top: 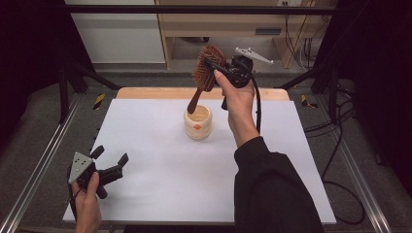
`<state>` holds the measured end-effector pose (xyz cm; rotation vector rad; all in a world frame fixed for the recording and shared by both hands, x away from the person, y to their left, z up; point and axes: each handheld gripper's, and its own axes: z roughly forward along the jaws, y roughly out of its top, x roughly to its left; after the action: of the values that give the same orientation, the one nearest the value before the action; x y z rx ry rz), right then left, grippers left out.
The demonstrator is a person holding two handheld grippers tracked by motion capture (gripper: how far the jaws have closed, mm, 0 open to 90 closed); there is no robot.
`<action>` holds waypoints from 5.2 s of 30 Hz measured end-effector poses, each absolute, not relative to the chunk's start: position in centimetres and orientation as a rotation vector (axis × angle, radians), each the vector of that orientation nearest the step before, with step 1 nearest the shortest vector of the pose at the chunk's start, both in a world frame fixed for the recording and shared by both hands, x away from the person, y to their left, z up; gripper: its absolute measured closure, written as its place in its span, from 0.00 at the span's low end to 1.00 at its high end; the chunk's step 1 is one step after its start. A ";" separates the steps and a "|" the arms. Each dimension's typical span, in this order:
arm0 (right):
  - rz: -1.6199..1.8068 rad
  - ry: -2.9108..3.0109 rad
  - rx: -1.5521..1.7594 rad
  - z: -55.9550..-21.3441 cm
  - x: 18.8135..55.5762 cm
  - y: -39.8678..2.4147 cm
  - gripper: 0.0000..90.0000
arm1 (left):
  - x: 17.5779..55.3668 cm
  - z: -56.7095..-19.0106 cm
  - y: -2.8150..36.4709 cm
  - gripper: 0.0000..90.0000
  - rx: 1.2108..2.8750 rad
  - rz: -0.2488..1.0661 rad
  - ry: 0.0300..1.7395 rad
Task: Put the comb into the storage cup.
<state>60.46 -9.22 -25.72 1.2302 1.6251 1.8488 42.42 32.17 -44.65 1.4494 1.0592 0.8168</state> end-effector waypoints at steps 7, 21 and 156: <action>1.836 1.630 1.229 -25.8 60.4 -9.3 0.58 | 42.4 -44.6 32.2 0.04 1.450 0.821 1.056; 1.770 1.652 1.225 -26.4 61.0 -9.2 0.58 | 42.4 -44.6 32.0 0.04 1.449 0.822 1.053; 1.690 1.734 1.288 -34.6 62.8 -7.0 0.57 | 42.5 -44.7 31.8 0.04 1.458 0.798 1.040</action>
<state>62.75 -7.04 -34.60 1.2877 1.7339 1.6905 42.55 31.80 -44.71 1.4579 1.0397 0.7985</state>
